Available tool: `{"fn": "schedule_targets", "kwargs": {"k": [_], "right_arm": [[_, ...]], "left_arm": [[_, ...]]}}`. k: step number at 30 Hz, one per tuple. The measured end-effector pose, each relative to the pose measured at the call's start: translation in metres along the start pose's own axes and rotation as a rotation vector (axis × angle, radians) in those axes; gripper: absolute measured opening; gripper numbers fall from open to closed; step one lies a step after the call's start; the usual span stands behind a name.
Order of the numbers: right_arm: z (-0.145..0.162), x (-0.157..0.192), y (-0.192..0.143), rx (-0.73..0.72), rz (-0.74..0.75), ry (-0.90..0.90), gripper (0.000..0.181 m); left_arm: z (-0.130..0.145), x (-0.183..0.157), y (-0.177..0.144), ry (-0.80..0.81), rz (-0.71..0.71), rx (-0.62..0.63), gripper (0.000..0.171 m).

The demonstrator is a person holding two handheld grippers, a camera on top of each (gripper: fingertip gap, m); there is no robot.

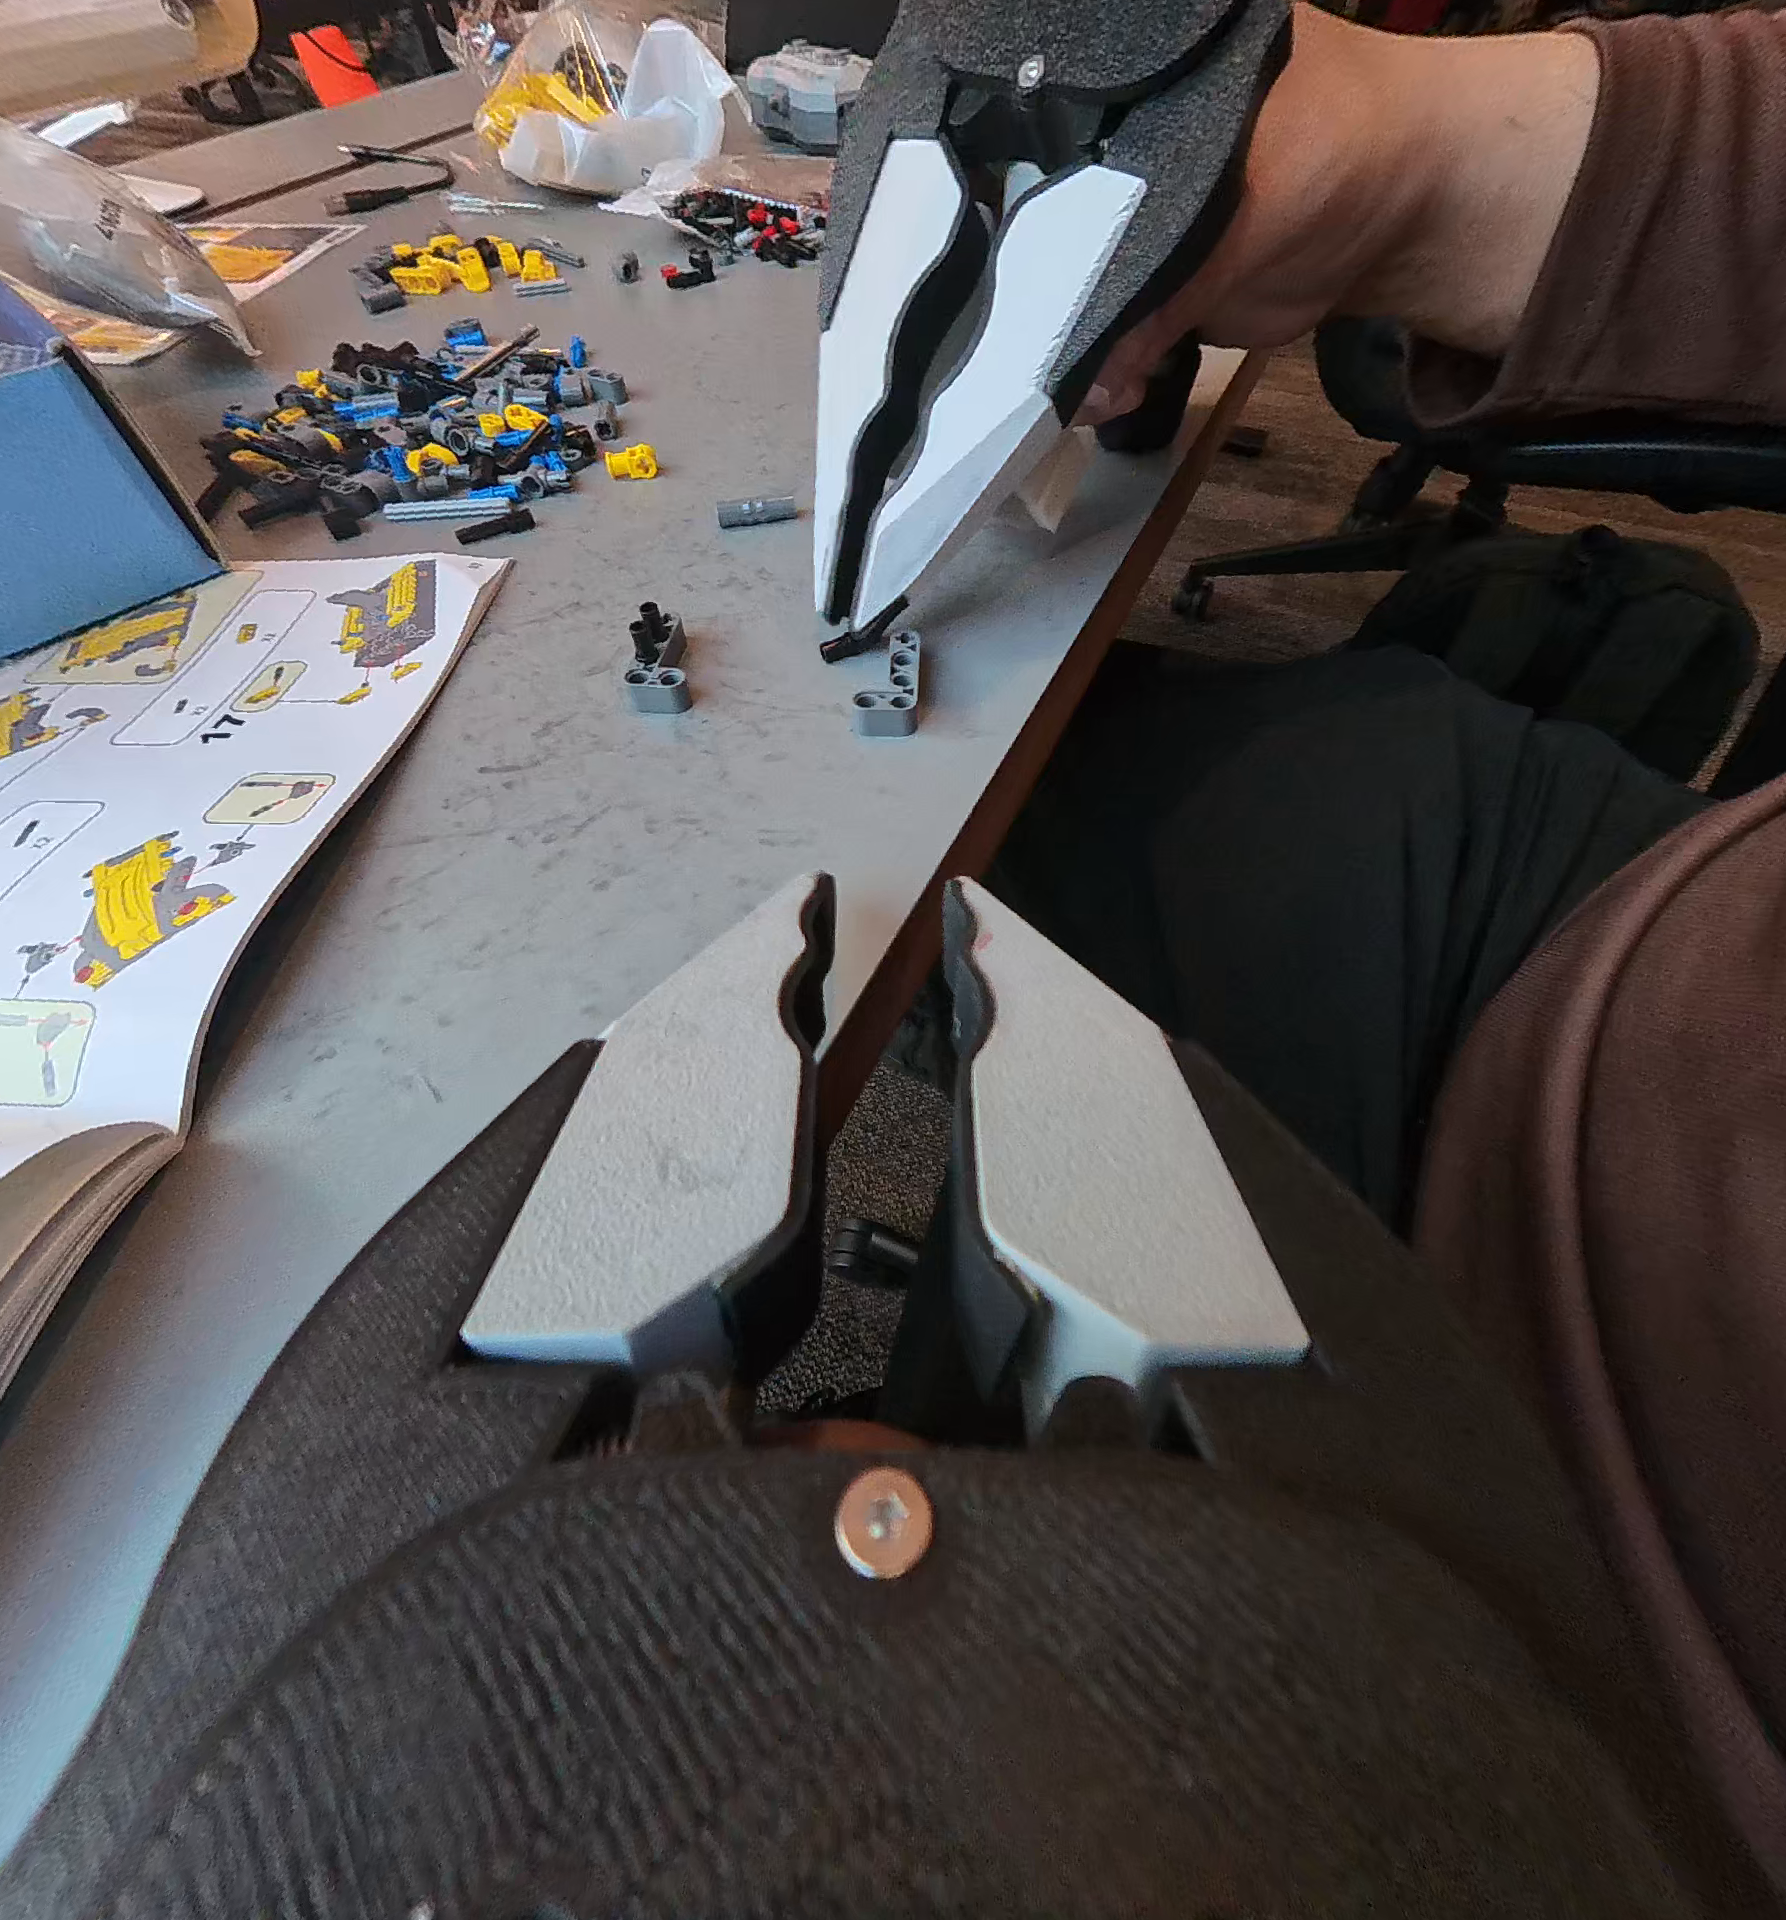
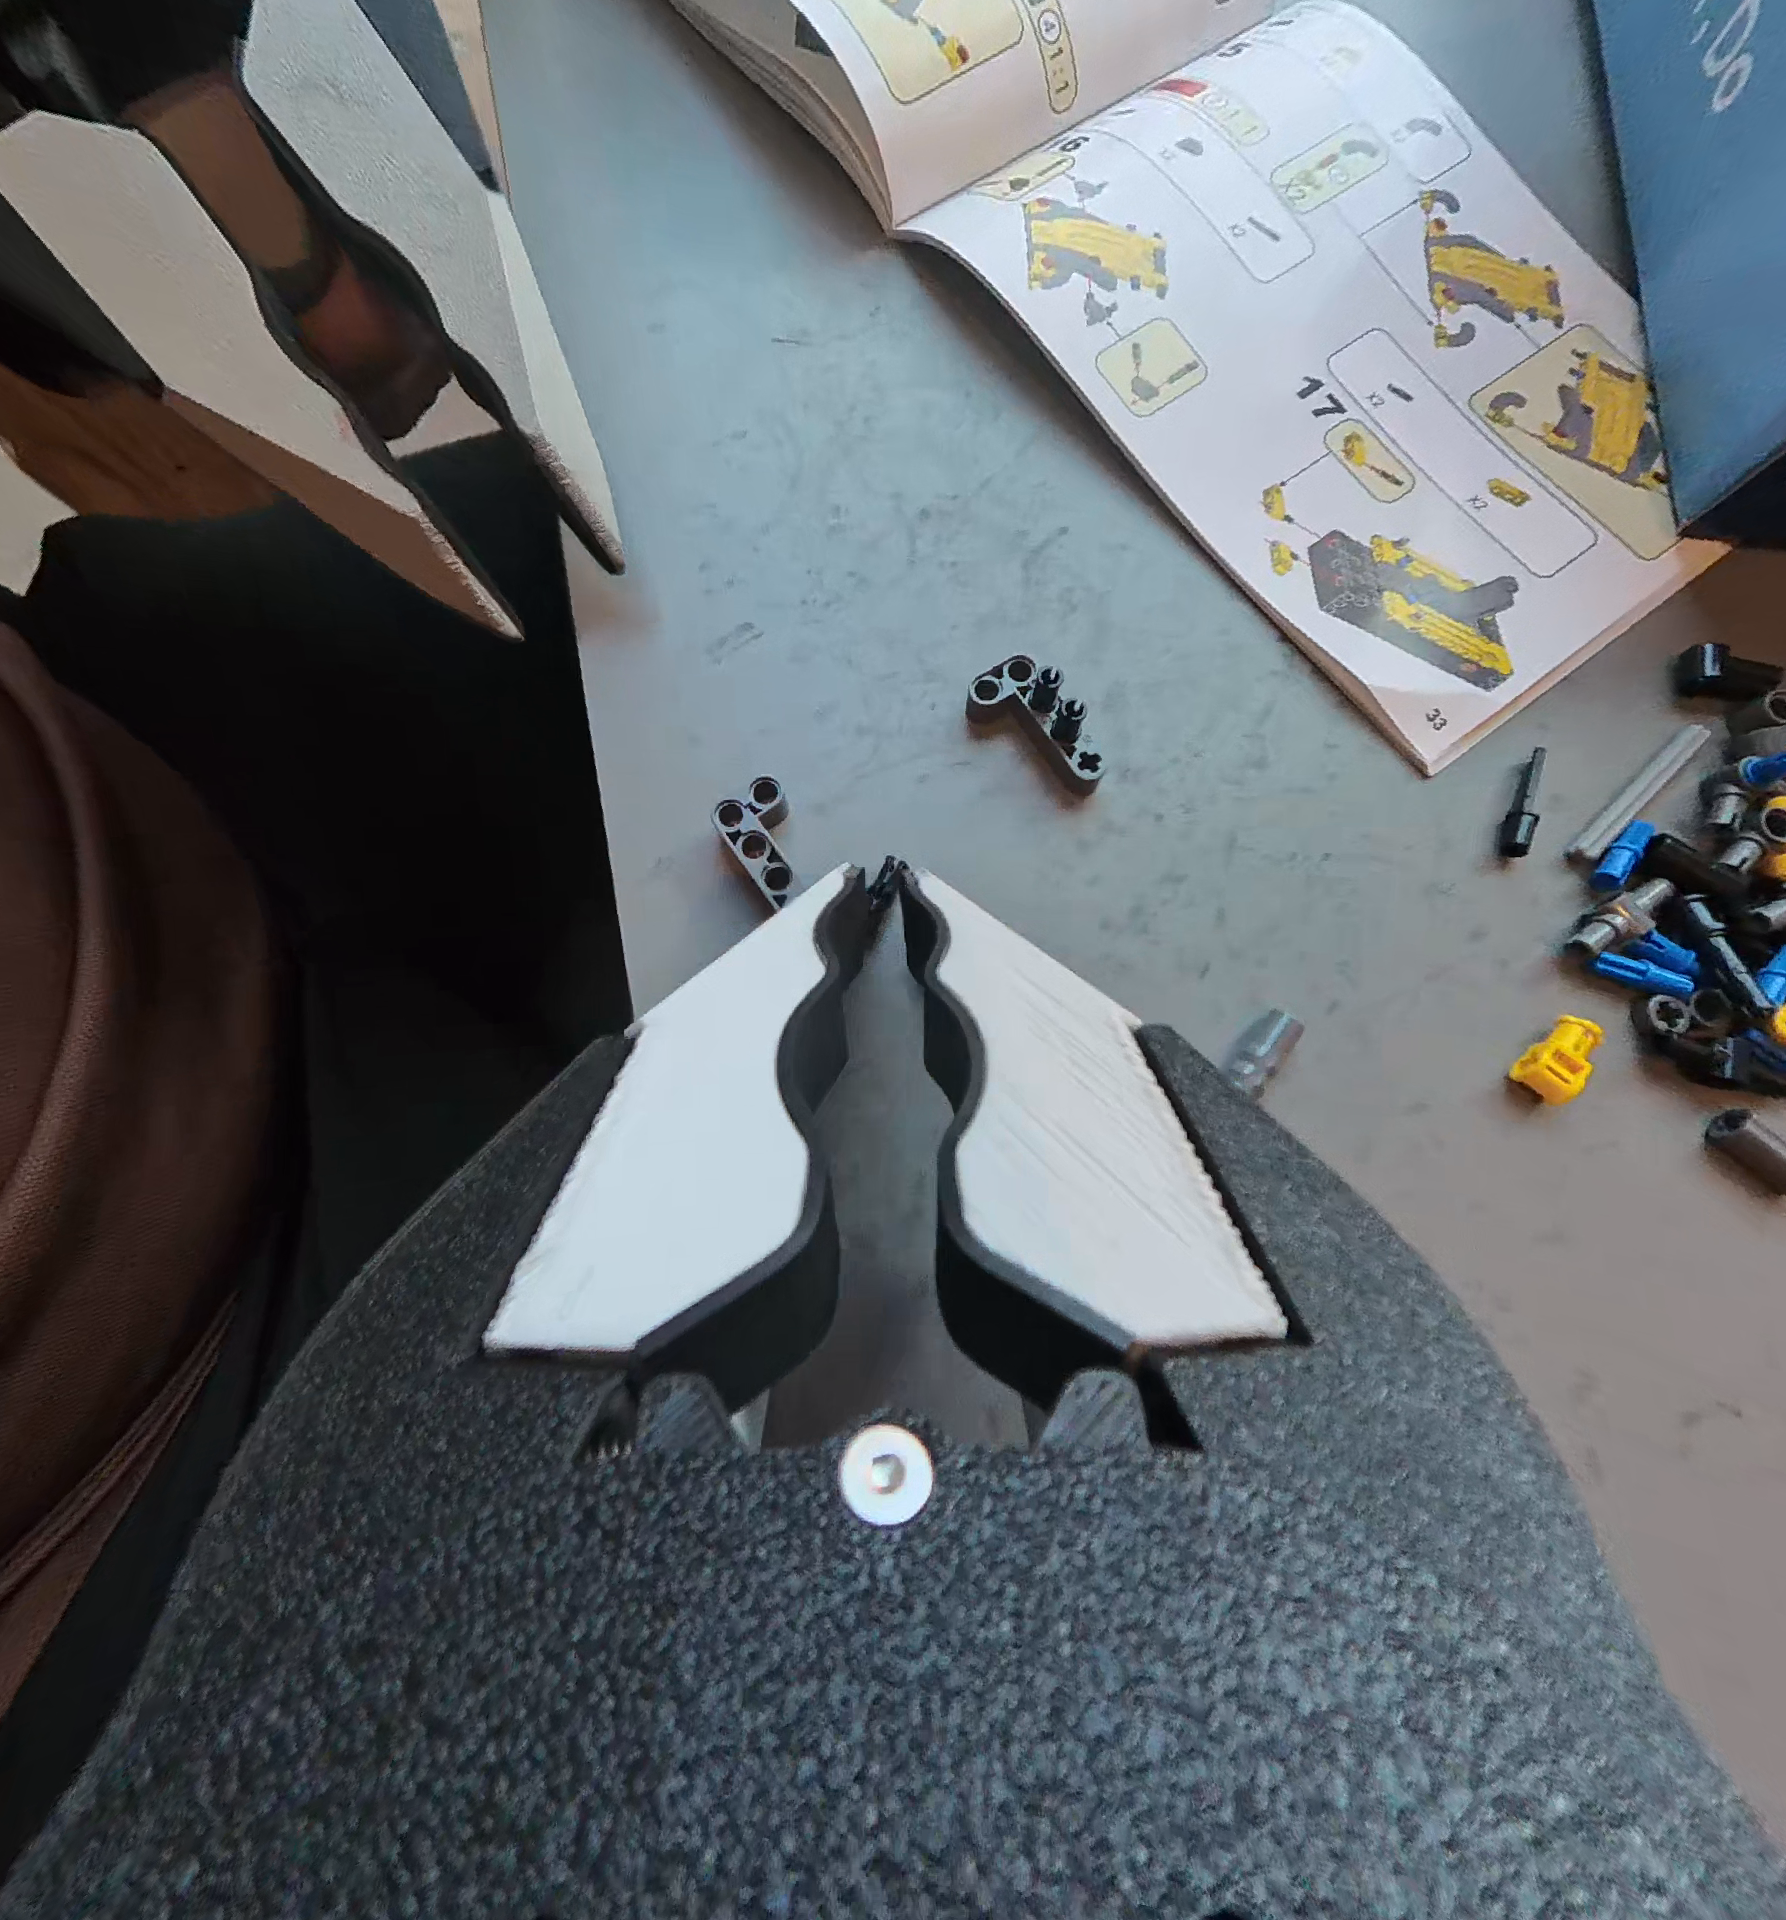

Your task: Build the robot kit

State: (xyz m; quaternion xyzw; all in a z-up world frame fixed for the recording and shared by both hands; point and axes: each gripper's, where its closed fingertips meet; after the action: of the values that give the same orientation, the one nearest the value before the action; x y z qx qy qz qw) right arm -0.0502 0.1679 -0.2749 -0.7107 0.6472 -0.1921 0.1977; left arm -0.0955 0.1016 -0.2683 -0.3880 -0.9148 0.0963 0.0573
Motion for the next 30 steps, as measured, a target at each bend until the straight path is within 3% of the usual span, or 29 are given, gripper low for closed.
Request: {"fn": "schedule_targets", "kwargs": {"k": [11,15,19,23,27,30], "right_arm": [[0.002,-0.003,0.001,0.026,0.012,0.01,0.004],[-0.03,0.006,-0.009,-0.129,-0.053,0.089,0.004],[-0.063,0.027,-0.016,-0.314,-0.184,0.26,0.004],[-0.084,0.043,-0.018,-0.441,-0.323,0.527,0.004],[-0.091,0.051,-0.022,-0.527,-0.405,0.696,0.004],[-0.097,0.054,-0.027,-0.579,-0.444,0.777,0.004]], "left_arm": [[0.0,-0.004,0.002,0.008,0.009,0.009,0.018],[-0.004,-0.004,0.003,0.06,-0.007,-0.009,0.017],[-0.016,0.008,0.01,0.108,-0.119,-0.018,0.019],[-0.051,0.011,0.012,0.215,-0.25,-0.1,0.024],[-0.083,0.007,0.006,0.361,-0.351,-0.179,0.024],[-0.089,-0.001,0.007,0.438,-0.358,-0.173,0.025]]}}
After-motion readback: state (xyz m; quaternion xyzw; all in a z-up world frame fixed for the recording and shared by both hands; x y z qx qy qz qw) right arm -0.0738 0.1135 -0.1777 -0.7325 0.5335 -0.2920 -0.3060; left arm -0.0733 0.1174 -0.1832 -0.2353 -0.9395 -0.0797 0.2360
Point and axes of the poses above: each gripper's, where its closed fingertips meet, y out along the fingers, z out of its underside, x = y × z across the jaws, and after that the axes turned 10 degrees about -x, right-handed
